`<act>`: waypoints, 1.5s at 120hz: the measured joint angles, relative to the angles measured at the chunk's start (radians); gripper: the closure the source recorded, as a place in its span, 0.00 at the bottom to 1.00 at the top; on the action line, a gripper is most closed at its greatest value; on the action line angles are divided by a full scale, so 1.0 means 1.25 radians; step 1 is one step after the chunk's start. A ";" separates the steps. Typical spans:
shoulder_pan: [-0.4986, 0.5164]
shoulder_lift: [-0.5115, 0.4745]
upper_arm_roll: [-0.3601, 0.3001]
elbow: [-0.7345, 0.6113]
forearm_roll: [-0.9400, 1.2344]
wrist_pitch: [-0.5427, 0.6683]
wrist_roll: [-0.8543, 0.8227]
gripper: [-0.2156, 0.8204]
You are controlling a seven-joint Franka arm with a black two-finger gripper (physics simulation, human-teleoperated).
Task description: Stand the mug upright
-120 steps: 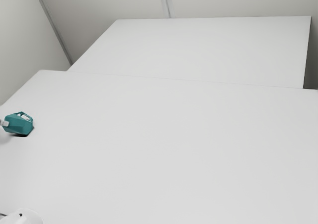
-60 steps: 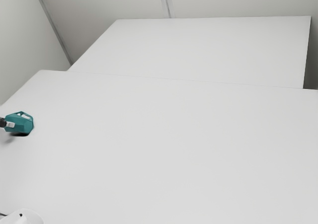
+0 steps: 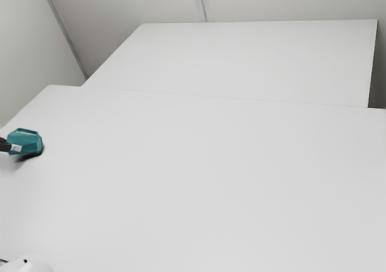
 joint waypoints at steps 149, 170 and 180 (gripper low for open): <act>-0.820 -0.579 0.348 -0.520 0.381 0.079 -0.490 0.96; -0.896 -0.570 0.302 -0.520 0.455 0.075 -0.662 0.96; -0.904 -0.563 0.268 -0.521 0.477 0.075 -0.732 0.96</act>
